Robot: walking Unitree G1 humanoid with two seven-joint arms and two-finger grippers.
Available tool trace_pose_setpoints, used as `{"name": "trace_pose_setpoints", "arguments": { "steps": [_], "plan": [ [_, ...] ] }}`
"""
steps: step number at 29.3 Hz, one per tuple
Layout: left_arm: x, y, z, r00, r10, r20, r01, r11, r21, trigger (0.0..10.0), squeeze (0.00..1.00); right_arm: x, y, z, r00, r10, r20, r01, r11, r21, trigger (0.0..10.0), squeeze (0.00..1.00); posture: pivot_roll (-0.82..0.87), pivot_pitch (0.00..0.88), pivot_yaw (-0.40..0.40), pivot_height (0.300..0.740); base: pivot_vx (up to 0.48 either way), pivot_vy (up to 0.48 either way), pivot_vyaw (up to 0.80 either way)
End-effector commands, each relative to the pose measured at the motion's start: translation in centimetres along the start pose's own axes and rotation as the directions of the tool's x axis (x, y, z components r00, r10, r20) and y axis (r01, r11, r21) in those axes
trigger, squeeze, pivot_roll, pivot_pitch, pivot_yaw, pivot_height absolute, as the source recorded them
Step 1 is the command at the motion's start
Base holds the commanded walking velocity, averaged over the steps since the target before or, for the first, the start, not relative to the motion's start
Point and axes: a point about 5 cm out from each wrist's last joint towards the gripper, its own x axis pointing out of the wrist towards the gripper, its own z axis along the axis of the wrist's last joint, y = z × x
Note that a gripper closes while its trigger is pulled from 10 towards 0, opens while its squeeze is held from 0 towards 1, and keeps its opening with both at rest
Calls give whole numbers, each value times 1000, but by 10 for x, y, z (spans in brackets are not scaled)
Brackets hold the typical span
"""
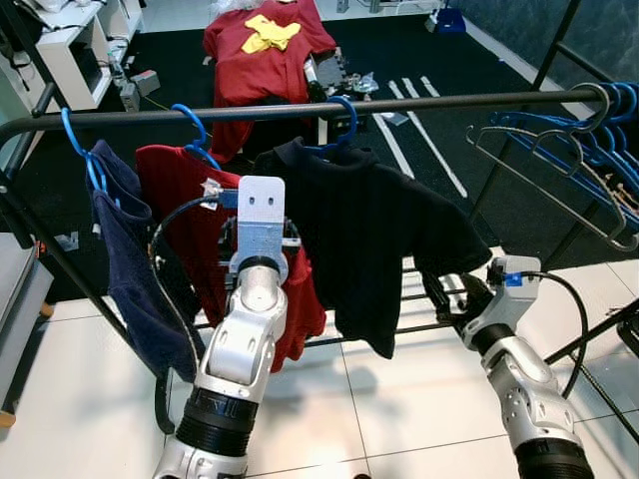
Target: Hang hanger
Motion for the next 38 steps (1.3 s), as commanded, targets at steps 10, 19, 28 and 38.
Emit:
{"name": "trace_pose_setpoints", "arguments": {
  "steps": [10,19,28,38],
  "plan": [
    [6,-3,7,999,51,-13,-51,999,15,10000,0,-4,1,-5,1000,-6,-7,6,1000,18,10000,0,-62,177,55,740,0,0,0],
    [3,-8,10,999,36,-13,-36,999,-12,10000,0,-4,2,-5,1000,-3,-8,4,1000,21,10000,0,-65,181,53,740,0,0,0],
    [-3,-22,16,998,-66,-4,65,995,-73,10000,0,-5,2,-6,1000,-6,-5,6,1000,28,10000,0,-63,189,57,740,0,0,0],
    [-7,-30,16,989,-147,1,146,985,-96,10000,0,-5,3,-6,1000,-8,-2,8,999,38,10000,0,-61,192,60,740,0,0,0]
  ]
}}
